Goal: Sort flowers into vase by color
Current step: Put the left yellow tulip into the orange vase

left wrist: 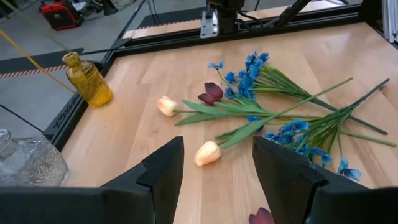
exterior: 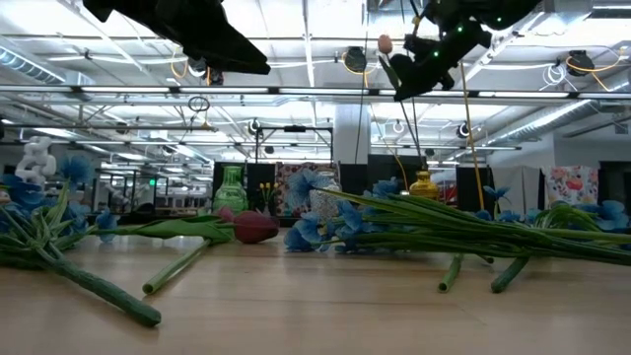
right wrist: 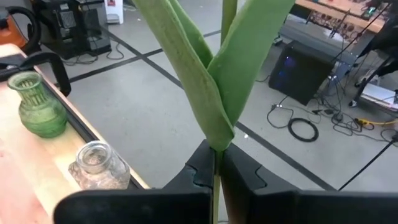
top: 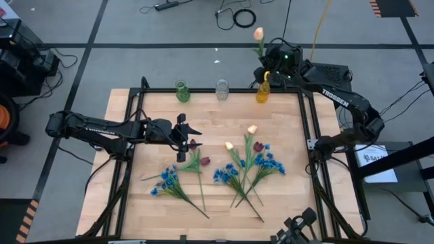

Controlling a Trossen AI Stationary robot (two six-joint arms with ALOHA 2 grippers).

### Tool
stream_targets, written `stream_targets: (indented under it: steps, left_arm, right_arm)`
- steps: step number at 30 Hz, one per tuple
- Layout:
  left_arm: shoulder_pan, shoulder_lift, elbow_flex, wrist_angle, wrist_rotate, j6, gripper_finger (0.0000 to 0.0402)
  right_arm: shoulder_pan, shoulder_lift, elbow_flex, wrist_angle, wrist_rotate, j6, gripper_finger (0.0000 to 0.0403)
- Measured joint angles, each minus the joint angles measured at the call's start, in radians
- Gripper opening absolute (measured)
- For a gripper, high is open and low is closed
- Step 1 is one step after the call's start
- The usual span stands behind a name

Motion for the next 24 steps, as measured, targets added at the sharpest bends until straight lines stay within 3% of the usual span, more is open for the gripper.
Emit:
stream_targets:
  steps: [24]
  left_arm:
    - [0.000, 0.000, 0.000, -0.003, 0.000, 0.001, 0.0198]
  right_arm:
    - [-0.019, 0.071, -0.001, -0.032, -0.019, -0.011, 0.0004]
